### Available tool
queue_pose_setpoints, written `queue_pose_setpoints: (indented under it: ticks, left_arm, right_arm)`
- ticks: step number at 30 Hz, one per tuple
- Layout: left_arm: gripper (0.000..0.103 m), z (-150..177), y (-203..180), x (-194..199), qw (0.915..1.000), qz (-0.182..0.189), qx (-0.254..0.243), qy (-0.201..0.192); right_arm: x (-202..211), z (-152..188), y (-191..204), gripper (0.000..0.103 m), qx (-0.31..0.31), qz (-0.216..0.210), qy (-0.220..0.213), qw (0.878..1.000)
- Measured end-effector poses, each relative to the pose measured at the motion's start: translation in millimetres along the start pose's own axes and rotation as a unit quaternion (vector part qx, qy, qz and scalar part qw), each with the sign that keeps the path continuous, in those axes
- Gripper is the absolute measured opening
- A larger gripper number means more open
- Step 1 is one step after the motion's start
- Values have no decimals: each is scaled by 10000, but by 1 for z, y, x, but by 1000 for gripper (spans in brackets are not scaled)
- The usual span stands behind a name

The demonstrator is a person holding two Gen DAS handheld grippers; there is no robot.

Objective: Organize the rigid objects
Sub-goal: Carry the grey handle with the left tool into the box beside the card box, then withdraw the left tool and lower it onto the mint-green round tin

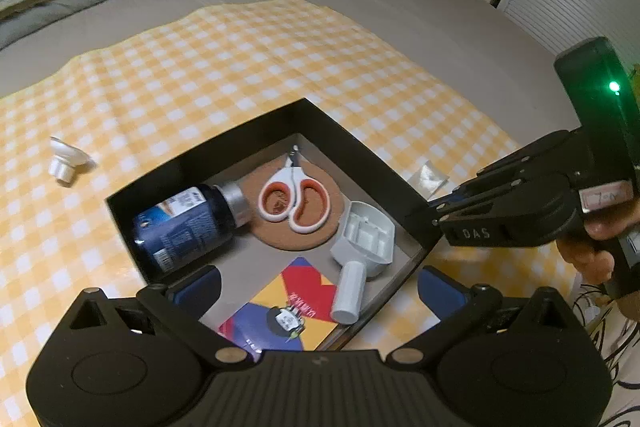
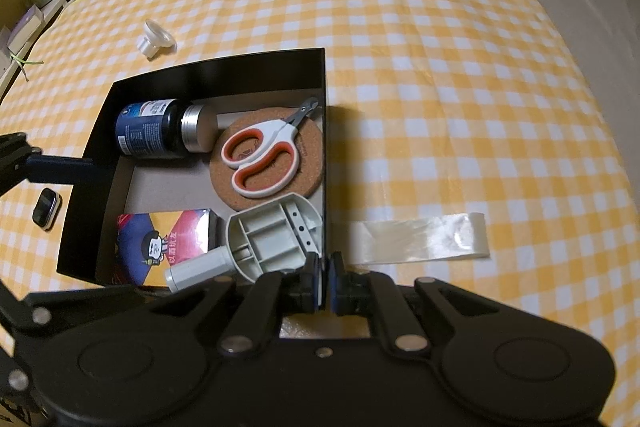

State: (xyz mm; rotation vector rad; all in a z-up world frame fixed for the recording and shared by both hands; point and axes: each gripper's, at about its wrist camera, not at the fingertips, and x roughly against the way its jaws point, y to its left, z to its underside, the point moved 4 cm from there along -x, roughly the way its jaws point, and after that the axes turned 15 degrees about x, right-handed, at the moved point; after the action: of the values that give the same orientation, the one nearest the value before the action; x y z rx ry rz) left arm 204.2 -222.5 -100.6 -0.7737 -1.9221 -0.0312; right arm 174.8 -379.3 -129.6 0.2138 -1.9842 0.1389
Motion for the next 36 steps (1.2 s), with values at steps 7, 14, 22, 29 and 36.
queue_pose_setpoints:
  ticks: [7,14,22,29,36]
  left_arm:
    - [103,5,19,28,9989,-279,167,-326]
    - [103,7,68,58,9924,-724,712,-691]
    - [103,9,139,83,9763,-1459,1278,-962]
    - [103,14,188,97,9607,-1868,1771,-1039]
    - [103,22,221,105,9497,-2216,1963,-1018]
  right_arm:
    - [0,0,-1,6,2,4,-1,10000]
    - [-1,0,-3,5,-1,-6,-7,10000]
    - [0,1,0,4,159,142,-77,9997]
    - [2,-2,-2,3,95,184,-210,9996]
    - [6,-12,-7,4,-105,225,-489,9985]
